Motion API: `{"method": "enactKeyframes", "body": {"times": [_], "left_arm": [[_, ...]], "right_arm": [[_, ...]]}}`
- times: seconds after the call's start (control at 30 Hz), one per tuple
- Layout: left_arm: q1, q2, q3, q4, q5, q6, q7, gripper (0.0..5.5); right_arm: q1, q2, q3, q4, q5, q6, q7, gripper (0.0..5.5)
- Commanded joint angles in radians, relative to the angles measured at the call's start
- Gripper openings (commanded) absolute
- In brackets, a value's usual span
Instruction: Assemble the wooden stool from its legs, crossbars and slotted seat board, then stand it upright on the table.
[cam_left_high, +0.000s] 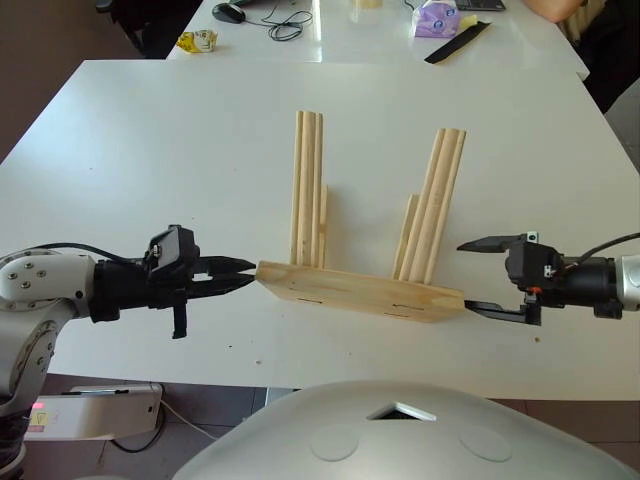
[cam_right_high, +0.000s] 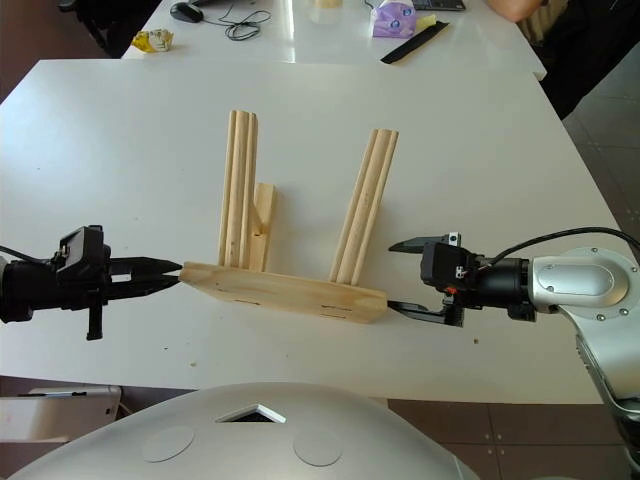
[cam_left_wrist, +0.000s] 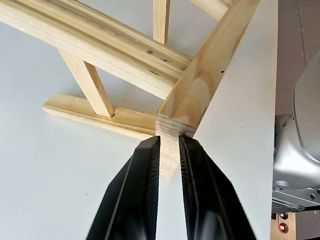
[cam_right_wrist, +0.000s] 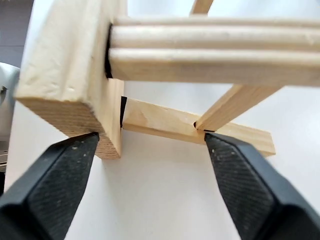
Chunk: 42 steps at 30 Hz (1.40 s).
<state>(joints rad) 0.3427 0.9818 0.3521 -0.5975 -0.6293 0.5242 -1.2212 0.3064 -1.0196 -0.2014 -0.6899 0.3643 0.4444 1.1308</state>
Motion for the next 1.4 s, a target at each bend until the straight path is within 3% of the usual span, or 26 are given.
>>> {"method": "enactKeyframes", "body": {"times": [0.03,0.43,0.63,0.8,1.1,1.4], "left_arm": [[-0.012,-0.007,-0.015,-0.017,-0.042,-0.014,-0.027,0.71],[0.073,0.003,0.004,0.176,0.155,-0.216,-0.074,0.71],[0.137,-0.069,-0.062,0.245,0.241,-0.325,-0.034,0.71],[0.131,-0.168,-0.152,0.331,0.316,-0.418,0.046,0.03],[0.09,-0.256,-0.232,0.357,0.341,-0.49,0.133,0.03],[0.074,-0.231,-0.293,0.368,0.373,-0.473,0.132,1.31]], "right_arm": [[0.01,0.023,0.049,0.019,-0.036,-0.038,-0.03,4.59],[0.105,-0.012,-0.006,0.069,-0.044,-0.077,0.008,4.59],[0.191,0.007,-0.002,0.066,-0.049,-0.079,-0.003,4.59],[0.231,0.032,0.026,0.072,-0.069,-0.091,-0.029,4.61],[0.224,0.049,0.081,0.102,-0.097,-0.112,-0.049,4.61],[0.19,0.04,0.101,0.148,-0.115,-0.147,-0.042,4.61]]}}
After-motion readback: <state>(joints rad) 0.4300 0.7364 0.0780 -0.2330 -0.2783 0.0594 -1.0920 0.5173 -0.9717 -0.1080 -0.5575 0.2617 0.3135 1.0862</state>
